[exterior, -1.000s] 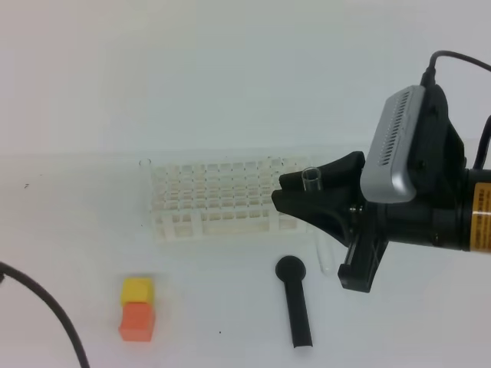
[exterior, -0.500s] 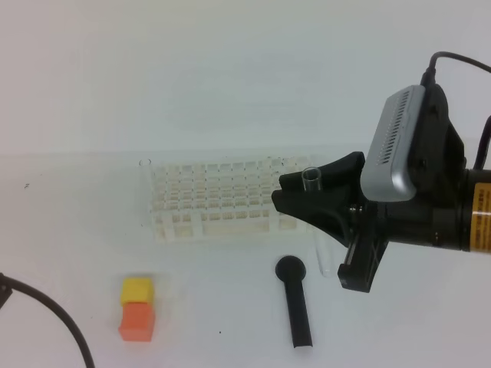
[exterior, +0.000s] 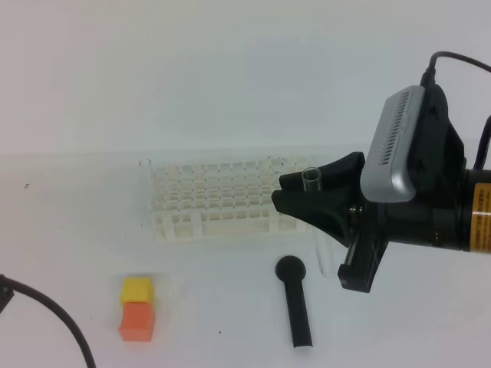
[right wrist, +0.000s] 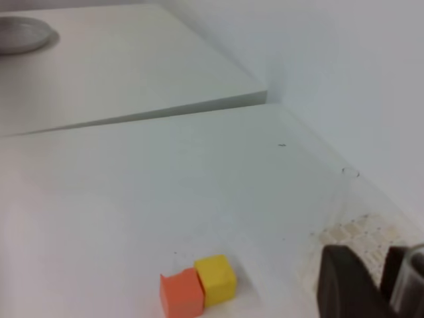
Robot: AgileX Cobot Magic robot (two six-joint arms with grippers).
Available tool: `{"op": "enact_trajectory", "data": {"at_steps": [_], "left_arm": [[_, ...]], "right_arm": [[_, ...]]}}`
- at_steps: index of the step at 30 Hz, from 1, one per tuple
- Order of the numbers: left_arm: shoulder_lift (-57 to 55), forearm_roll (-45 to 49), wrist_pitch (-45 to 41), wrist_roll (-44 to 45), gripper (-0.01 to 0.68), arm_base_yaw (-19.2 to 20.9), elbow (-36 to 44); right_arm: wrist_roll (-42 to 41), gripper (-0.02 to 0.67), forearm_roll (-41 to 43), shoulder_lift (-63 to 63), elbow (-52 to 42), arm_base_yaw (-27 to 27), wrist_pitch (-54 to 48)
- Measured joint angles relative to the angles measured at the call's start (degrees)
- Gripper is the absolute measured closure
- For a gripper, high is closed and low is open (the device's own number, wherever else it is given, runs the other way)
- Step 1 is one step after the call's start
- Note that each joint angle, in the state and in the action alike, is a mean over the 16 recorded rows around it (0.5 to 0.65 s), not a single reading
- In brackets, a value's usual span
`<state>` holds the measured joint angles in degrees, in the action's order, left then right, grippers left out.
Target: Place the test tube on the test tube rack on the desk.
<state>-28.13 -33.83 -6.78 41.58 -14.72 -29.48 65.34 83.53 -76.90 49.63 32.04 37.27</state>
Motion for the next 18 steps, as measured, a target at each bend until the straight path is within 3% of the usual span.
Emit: {"op": "enact_trajectory", "data": {"at_steps": [8, 18], "left_arm": [[7.6, 6.4, 2.8, 0.0, 0.674, 0.5, 7.0], [22.3, 15.9, 4.5, 0.0, 0.674, 1.8, 23.7]], "right_arm": [[2.0, 0.537, 0.0, 0.0, 0.0, 0.0, 0.5], [4.1, 0.537, 0.0, 0.0, 0.0, 0.0, 1.7]]}}
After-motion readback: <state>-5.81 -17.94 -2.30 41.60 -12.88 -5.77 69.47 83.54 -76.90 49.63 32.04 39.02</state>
